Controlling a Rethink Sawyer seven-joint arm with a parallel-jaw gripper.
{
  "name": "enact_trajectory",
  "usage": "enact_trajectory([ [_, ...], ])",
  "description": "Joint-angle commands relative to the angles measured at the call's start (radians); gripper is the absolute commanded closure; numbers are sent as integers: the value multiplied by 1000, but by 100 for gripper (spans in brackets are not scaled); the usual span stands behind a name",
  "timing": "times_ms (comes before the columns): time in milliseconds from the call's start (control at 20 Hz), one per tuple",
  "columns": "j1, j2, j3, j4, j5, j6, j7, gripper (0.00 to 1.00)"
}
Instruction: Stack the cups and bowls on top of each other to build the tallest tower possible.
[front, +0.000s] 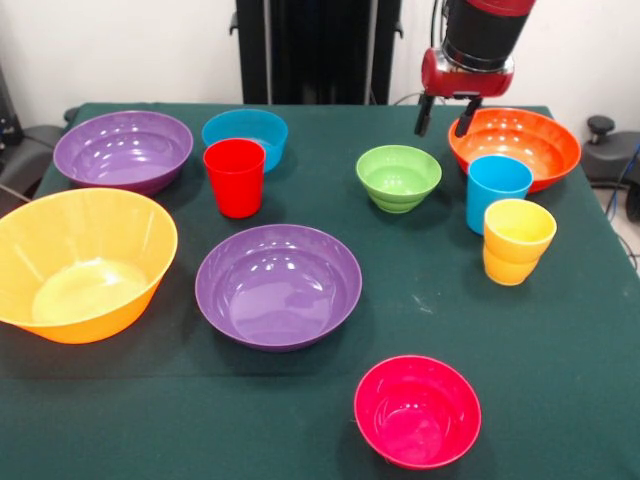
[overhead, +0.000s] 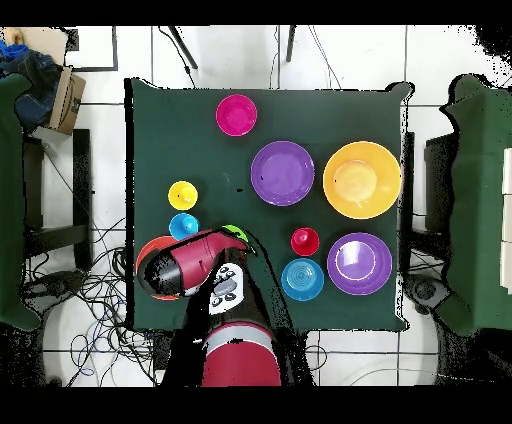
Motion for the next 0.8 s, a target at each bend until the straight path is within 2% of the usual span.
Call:
enact_trajectory([
  [50, 25, 7, 29, -45, -1, -28, 86, 0],
  [800, 49, 32, 16, -55, 3, -49, 104, 0],
])
